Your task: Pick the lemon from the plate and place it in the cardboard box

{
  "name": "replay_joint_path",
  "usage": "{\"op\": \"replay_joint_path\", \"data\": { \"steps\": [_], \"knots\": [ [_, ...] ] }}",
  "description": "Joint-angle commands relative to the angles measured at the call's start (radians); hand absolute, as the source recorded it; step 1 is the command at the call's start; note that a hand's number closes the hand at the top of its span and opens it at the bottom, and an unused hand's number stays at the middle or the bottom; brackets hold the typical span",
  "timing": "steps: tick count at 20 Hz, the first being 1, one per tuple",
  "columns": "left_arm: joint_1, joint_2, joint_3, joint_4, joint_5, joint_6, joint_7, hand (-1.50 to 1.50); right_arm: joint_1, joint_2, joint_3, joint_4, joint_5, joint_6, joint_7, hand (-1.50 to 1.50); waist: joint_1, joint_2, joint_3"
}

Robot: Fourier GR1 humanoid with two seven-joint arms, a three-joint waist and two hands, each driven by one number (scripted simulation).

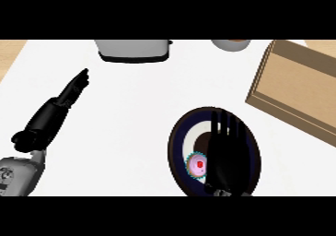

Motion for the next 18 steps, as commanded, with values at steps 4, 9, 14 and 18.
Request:
{"op": "replay_joint_path", "data": {
  "steps": [4,9,14,18],
  "knots": [
    [0.004,-0.055,0.023,-0.002,-0.058,-0.007,0.008,0.00,0.024,0.011,-0.074,0.103,0.031,-0.076,-0.027,-1.50,0.000,0.000,0.000],
    [0.031,-0.084,0.053,0.002,-0.103,-0.033,-0.021,0.00,0.037,0.008,-0.081,0.107,0.007,-0.087,-0.057,-1.50,-0.001,0.000,0.000],
    [0.059,-0.093,0.072,-0.073,-0.087,-0.072,0.013,0.00,0.059,-0.032,-0.099,0.168,0.010,-0.141,-0.069,-1.50,0.001,-0.001,0.000],
    [-0.014,-0.098,0.115,-0.038,-0.092,-0.108,0.076,0.00,0.035,0.003,-0.122,0.160,0.026,-0.102,-0.035,-1.50,-0.002,-0.001,0.000]
  ]
}}
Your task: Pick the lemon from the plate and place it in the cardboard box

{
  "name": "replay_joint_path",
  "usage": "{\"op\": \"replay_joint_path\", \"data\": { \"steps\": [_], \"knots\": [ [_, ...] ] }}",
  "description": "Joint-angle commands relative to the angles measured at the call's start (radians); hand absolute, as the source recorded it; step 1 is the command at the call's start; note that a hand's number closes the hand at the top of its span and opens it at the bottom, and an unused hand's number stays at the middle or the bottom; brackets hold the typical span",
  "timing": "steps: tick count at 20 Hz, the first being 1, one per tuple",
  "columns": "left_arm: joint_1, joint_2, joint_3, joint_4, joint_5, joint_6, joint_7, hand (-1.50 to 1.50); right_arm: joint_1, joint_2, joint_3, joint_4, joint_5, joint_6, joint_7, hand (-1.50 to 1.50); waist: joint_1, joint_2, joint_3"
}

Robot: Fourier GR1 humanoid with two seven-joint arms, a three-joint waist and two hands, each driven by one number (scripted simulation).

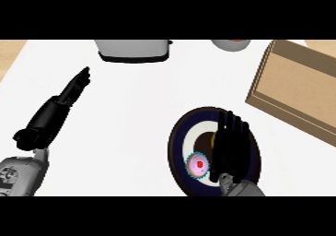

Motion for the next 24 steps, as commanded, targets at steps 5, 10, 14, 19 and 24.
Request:
{"op": "replay_joint_path", "data": {
  "steps": [5,10,14,19,24],
  "knots": [
    [0.038,-0.038,0.040,0.003,-0.052,-0.052,-0.042,0.00,0.038,0.009,-0.019,0.034,-0.002,-0.052,0.003,-1.50,0.000,0.000,0.000],
    [0.024,-0.062,0.052,0.010,-0.069,-0.043,-0.039,0.00,0.031,-0.016,0.000,0.081,0.030,-0.078,-0.122,1.50,0.000,0.000,0.000],
    [0.034,-0.119,0.005,-0.035,-0.107,-0.001,0.008,0.00,-0.006,-0.068,-0.007,0.147,0.067,-0.179,-0.209,1.50,0.002,0.000,0.000],
    [0.052,-0.067,0.058,-0.064,-0.088,-0.068,-0.006,0.00,-0.072,-0.105,-0.052,0.148,0.093,-0.169,-0.260,1.50,0.003,-0.001,0.000],
    [0.029,-0.093,0.058,-0.033,-0.079,-0.060,0.008,0.00,-0.086,-0.124,0.033,0.118,0.009,-0.208,-0.484,1.50,0.010,0.000,0.001]
  ]
}}
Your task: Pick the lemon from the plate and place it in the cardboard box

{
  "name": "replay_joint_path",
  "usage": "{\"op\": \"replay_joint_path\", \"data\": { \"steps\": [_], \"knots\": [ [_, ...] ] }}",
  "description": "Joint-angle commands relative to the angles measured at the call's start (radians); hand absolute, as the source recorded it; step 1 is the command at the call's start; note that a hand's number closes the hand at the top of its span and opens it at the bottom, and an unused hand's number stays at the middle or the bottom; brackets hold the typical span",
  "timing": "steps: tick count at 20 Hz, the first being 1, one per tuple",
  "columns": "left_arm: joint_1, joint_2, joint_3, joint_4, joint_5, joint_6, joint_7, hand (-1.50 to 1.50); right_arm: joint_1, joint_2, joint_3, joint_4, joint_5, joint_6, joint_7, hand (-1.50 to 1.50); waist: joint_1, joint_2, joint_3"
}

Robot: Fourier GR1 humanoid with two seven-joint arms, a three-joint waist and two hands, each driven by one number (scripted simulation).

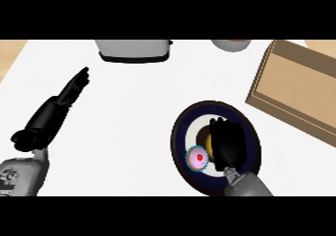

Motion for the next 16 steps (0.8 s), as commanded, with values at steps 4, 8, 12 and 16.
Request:
{"op": "replay_joint_path", "data": {
  "steps": [4,8,12,16],
  "knots": [
    [-0.023,-0.009,-0.011,0.003,-0.001,-0.006,0.007,0.00,-0.008,-0.084,0.133,-0.076,-0.283,0.035,-0.548,1.50,0.028,0.012,0.006],
    [0.012,0.005,0.010,-0.006,0.011,-0.015,-0.004,0.00,-0.057,-0.236,0.031,-0.164,-0.416,0.026,-0.795,1.50,0.009,0.003,0.003],
    [-0.012,-0.021,-0.008,-0.012,-0.014,0.010,0.029,0.00,-0.078,-0.378,-0.091,-0.313,-0.481,0.043,-0.912,1.50,-0.012,-0.001,0.002],
    [0.038,0.009,0.028,0.027,-0.009,-0.017,-0.047,0.00,-0.046,-0.386,-0.229,-0.469,-0.603,0.136,-0.836,1.50,-0.012,-0.002,0.001]
  ]
}}
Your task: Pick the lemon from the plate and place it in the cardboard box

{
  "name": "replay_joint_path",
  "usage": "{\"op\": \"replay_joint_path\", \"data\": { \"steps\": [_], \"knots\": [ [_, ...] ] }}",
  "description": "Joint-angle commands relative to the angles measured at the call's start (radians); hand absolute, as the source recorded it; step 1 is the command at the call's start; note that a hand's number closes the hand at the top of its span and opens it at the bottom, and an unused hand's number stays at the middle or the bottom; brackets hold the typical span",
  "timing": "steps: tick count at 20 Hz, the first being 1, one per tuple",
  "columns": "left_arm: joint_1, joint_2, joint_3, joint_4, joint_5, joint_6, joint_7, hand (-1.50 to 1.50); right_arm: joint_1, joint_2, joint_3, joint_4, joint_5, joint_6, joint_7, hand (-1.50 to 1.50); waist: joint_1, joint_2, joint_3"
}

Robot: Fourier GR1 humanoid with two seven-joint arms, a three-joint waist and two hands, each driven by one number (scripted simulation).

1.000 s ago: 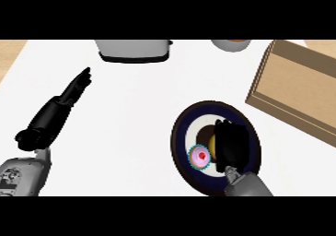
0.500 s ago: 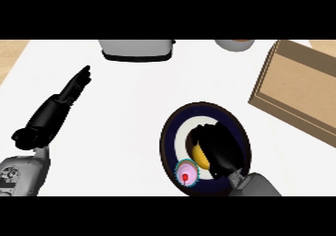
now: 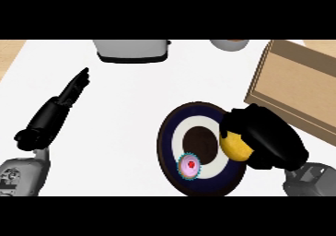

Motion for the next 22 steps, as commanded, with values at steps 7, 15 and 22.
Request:
{"op": "replay_joint_path", "data": {
  "steps": [7,15,22],
  "knots": [
    [0.053,-0.013,-0.024,-0.047,-0.019,-0.003,0.005,0.00,-0.123,0.026,-0.434,-0.045,-0.290,0.089,0.243,1.50,0.013,0.000,-0.001],
    [0.020,-0.023,0.000,-0.023,-0.028,0.005,-0.017,0.00,-0.291,-0.091,-0.629,0.324,-0.316,0.060,0.168,1.50,0.021,0.006,0.000],
    [-0.016,-0.036,0.000,0.044,-0.021,-0.020,-0.039,0.00,-0.441,-0.264,-0.620,0.711,-0.219,0.078,-0.004,1.50,0.032,0.013,0.000]
  ]
}}
